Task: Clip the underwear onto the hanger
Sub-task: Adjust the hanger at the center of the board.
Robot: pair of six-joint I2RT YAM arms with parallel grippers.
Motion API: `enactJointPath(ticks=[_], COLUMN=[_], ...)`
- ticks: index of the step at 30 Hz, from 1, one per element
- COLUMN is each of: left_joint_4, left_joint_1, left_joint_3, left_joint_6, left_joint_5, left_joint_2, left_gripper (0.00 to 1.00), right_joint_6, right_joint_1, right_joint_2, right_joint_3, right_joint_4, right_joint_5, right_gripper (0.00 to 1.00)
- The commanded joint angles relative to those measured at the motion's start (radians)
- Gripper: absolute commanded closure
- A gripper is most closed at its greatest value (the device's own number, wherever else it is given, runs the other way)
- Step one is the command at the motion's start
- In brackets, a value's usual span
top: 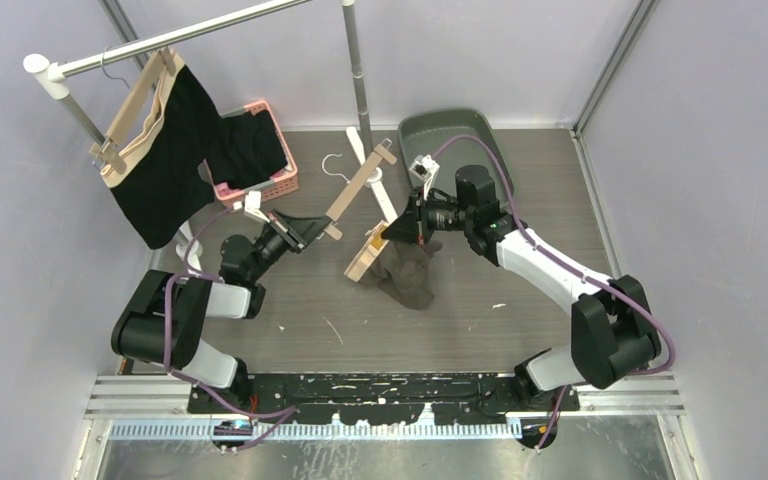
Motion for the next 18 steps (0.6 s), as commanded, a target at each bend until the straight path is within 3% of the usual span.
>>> enactJointPath(ticks=[1, 18], left_joint_4=[0.116, 0.115], left_joint_1=[-0.028, -0.052], left_joint_3=[0.033, 0.116], left_joint_6=[-0.003, 0.017], left_joint_5=[-0.001, -0.021], left_joint_2=[-0.028, -0.079], left_gripper=[1.0, 1.0], right_joint_6=[0.055, 0.192], right_joint_1=[-0.005, -0.005], right_joint_2=[0.016, 0.082], right_joint_3=[0.07, 0.147], right_joint_4=[0.147, 0.283], right_joint_5=[-0.081, -0.133], right_gripper=[0.99, 0.99])
